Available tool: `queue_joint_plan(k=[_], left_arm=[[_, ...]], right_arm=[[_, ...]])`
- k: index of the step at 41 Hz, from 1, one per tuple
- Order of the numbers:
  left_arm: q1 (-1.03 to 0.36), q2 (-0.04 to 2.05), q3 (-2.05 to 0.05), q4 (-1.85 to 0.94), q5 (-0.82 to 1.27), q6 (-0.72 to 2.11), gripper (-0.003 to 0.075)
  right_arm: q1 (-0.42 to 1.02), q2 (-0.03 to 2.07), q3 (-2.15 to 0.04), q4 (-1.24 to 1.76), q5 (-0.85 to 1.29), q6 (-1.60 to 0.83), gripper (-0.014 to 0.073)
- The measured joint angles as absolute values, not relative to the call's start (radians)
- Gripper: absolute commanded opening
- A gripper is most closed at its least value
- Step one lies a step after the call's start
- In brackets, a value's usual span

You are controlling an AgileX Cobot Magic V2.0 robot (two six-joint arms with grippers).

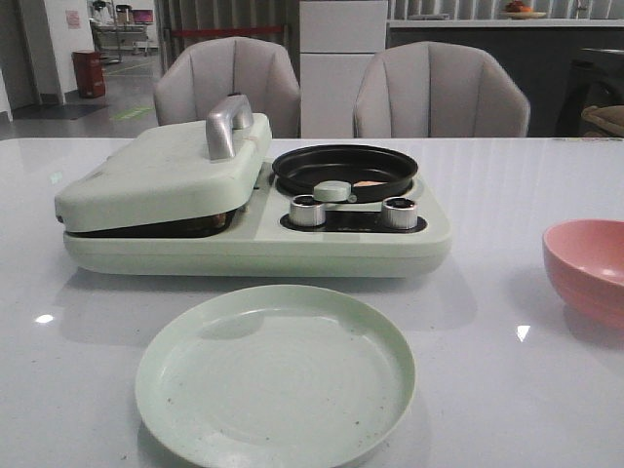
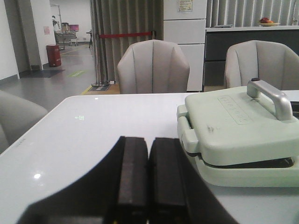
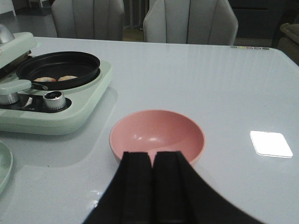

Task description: Make breakfast with bread and shrimp

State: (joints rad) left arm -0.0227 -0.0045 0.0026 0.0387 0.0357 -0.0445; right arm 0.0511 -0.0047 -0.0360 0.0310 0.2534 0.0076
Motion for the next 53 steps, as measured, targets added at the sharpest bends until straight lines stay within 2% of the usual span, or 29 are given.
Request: queue_joint_plan(k=[14, 53], left_arm=[[-0.023, -0.005, 0.003, 0.039, 0.036, -0.044, 0.0102], [-0.023, -0.005, 0.003, 0.039, 0.036, -0.044, 0.0101]], right_arm=[[0.049, -0.011, 0.029, 0.029, 0.13, 0.008, 0.0043], [0.049, -0.011, 0.029, 0.029, 0.128, 0.008, 0.0043]])
